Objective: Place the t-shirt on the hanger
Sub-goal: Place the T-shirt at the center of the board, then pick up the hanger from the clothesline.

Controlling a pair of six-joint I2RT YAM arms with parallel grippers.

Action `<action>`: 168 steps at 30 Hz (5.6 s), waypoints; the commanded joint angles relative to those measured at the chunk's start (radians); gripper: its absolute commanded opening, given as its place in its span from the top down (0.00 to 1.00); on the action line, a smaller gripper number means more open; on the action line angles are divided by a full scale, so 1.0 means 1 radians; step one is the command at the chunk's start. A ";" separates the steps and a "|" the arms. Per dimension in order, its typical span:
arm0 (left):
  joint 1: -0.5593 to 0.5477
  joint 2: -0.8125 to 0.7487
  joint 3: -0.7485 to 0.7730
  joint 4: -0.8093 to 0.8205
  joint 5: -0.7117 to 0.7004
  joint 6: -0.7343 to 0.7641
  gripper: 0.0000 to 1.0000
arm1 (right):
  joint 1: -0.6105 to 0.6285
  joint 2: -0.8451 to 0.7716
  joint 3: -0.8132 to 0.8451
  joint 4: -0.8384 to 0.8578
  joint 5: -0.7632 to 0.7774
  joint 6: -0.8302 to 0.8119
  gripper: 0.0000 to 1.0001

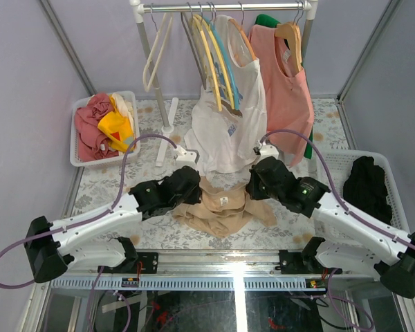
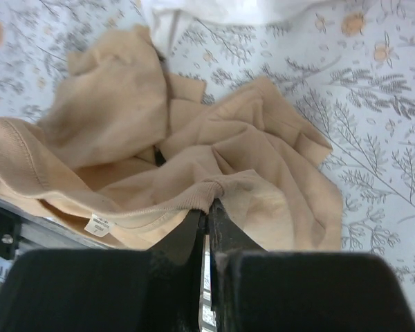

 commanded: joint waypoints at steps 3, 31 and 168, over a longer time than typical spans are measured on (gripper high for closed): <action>0.001 -0.049 0.055 0.083 -0.147 0.033 1.00 | -0.003 -0.048 0.040 0.075 0.006 -0.025 1.00; 0.068 0.036 -0.003 0.193 -0.069 0.059 1.00 | -0.003 0.022 -0.002 0.098 0.097 -0.038 1.00; 0.073 0.021 -0.037 0.239 -0.098 0.177 1.00 | -0.245 0.722 1.227 0.275 0.000 -0.578 0.63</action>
